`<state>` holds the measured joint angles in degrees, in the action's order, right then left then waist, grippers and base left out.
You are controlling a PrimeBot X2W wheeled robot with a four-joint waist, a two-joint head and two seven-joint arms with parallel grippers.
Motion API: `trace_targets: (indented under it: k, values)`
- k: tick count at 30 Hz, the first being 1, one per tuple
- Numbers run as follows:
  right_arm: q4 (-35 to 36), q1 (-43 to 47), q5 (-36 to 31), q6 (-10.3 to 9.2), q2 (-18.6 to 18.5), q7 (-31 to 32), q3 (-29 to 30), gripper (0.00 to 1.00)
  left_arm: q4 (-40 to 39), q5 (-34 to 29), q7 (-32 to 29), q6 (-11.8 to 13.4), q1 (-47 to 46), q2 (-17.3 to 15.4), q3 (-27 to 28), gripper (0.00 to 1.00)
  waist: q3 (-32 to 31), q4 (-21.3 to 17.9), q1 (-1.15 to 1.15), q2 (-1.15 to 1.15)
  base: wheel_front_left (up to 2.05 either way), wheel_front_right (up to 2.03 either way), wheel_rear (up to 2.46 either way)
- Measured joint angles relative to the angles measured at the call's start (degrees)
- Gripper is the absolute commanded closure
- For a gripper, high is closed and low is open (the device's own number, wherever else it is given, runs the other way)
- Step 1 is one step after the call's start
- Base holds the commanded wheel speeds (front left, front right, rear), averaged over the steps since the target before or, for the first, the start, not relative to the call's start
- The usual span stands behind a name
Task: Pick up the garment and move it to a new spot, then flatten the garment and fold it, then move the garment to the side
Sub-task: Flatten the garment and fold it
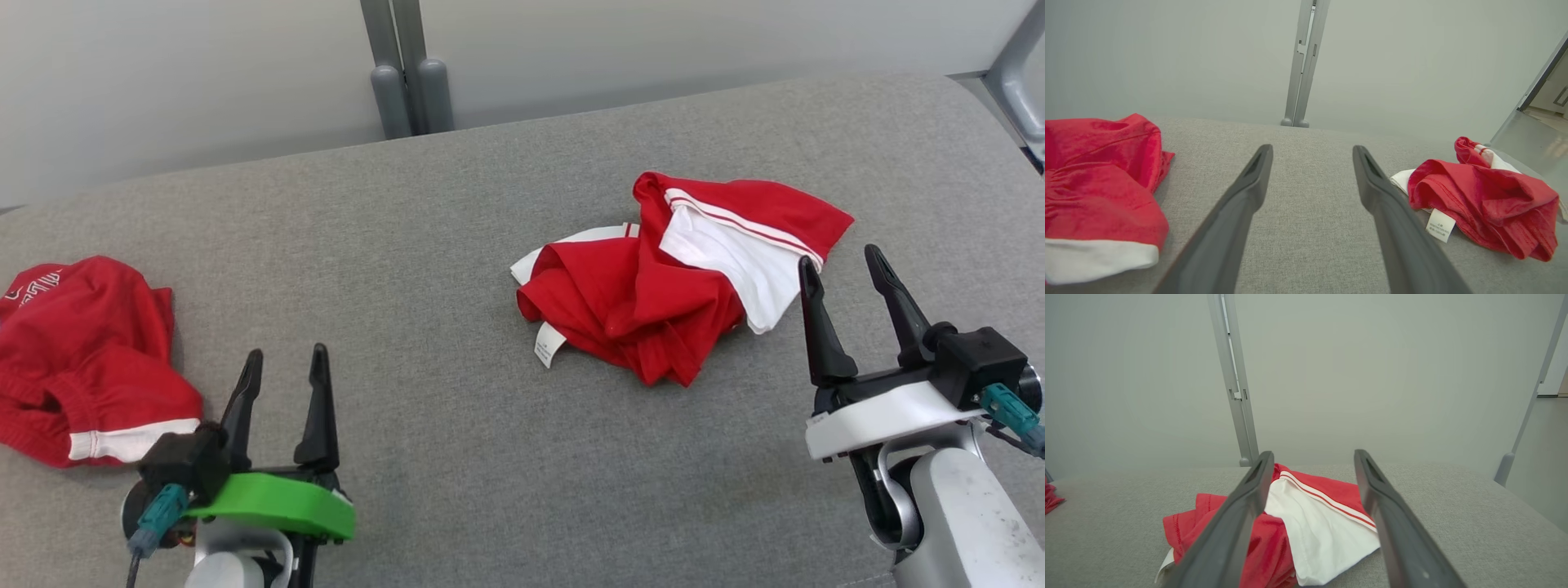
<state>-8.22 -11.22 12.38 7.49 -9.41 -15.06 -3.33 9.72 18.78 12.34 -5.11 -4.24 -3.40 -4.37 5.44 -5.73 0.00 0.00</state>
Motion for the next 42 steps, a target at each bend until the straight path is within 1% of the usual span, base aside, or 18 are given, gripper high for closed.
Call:
trace_targets:
  k: [2,4,5,7,9,10,13,14,17,20,23,26,28,29,31,32,37,42]
  values:
    - [-0.02,-0.50,0.10,0.00,0.07,0.00,-0.34,0.00,0.27,0.14,-2.69,-0.52,-1.53,-0.04,-1.88,0.00,0.18,-0.75,0.00,0.00,0.00,0.00,0.00]
    - [-0.10,-1.30,0.21,0.00,0.02,0.00,-0.76,0.00,1.44,1.22,-6.73,-1.26,-3.67,-0.01,-4.79,0.00,0.50,-1.44,0.00,0.00,0.00,0.00,0.00]
    - [-0.20,-1.68,0.29,0.00,0.01,0.00,-0.96,0.00,2.14,2.56,-8.71,-1.53,-4.53,0.07,-5.80,0.00,0.66,-1.72,0.00,0.00,0.00,0.00,0.00]
    - [-0.42,-2.65,0.45,0.00,0.00,0.00,-1.62,0.00,4.22,7.00,-14.80,-1.99,-6.90,0.02,-9.38,0.00,1.11,-2.54,0.00,0.00,0.00,0.00,0.00]
    - [-0.40,-3.29,0.55,0.00,0.09,0.00,-2.09,0.00,5.08,8.35,-18.26,-2.13,-8.81,-0.24,-12.00,0.00,1.46,-3.20,0.00,0.00,0.00,0.00,0.00]
    - [-0.36,-3.58,0.55,0.00,0.12,0.00,-2.20,0.00,5.39,11.02,-20.33,-2.16,-10.39,-0.26,-13.67,0.00,1.79,-3.71,0.00,0.00,0.00,0.00,0.00]
    - [-0.25,-4.32,0.55,0.00,0.56,0.00,-2.82,0.00,6.59,15.64,-24.21,-2.20,-13.54,-1.05,-17.30,0.00,2.68,-5.04,0.00,0.00,0.00,0.00,0.00]
    - [-0.18,-4.61,0.56,0.00,0.74,0.00,-3.05,0.00,7.45,17.22,-25.16,-2.20,-14.40,-1.56,-18.02,0.00,3.02,-5.56,0.00,0.00,0.00,0.00,0.00]
    - [-0.11,-5.30,0.63,0.00,1.07,0.00,-3.07,0.00,10.47,18.94,-27.10,-2.20,-17.27,-3.22,-19.05,0.00,4.20,-7.09,0.00,0.00,0.00,0.00,0.00]
    - [-0.02,-5.70,0.74,0.00,1.31,0.00,-2.74,0.00,13.32,22.86,-29.48,-2.20,-19.94,-3.01,-20.19,0.00,5.48,-8.63,0.00,0.00,0.00,0.00,0.00]
    - [0.12,-6.02,0.74,0.00,1.69,0.00,-2.90,0.00,15.39,25.74,-30.28,-2.20,-22.71,-2.70,-21.65,0.00,6.71,-10.14,0.00,0.00,0.00,0.00,0.00]
    - [0.11,-6.60,0.81,0.00,2.01,0.00,-3.05,0.00,16.99,28.30,-29.65,-2.20,-25.50,-2.47,-22.69,0.00,7.84,-11.42,0.00,0.00,0.00,0.00,0.00]
    - [-0.07,-6.77,0.88,0.00,2.03,0.00,-3.24,0.00,18.55,28.66,-28.67,-2.20,-27.21,-2.46,-23.40,0.00,8.49,-12.01,0.00,0.00,0.00,0.00,0.00]
    - [-0.22,-6.80,0.90,0.00,2.05,0.00,-3.47,0.00,19.60,28.95,-28.13,-2.20,-28.06,-2.46,-23.76,0.04,8.83,-12.27,0.00,0.00,0.00,0.00,0.00]
    - [-0.48,-7.14,0.90,0.00,2.16,0.00,-3.96,0.00,21.91,29.85,-26.75,-2.20,-29.49,-2.47,-24.40,0.75,9.36,-12.63,0.00,0.00,0.00,0.00,0.00]
    - [-0.51,-7.39,0.90,0.00,2.21,0.00,-4.12,0.00,22.70,29.91,-26.09,-2.20,-29.98,-2.53,-24.74,1.00,9.51,-12.70,0.00,0.00,0.00,0.00,0.00]
    - [-0.63,-7.79,0.74,0.00,2.04,0.00,-4.03,0.00,26.52,31.03,-23.90,-2.20,-31.37,-2.50,-26.70,1.00,9.56,-11.71,0.00,0.00,0.00,0.00,0.00]
    - [-0.63,-7.75,0.57,0.00,1.85,0.00,-3.82,0.00,25.83,34.01,-22.75,-2.20,-31.34,-2.47,-28.95,1.00,8.93,-9.78,0.00,0.00,0.00,0.00,0.00]
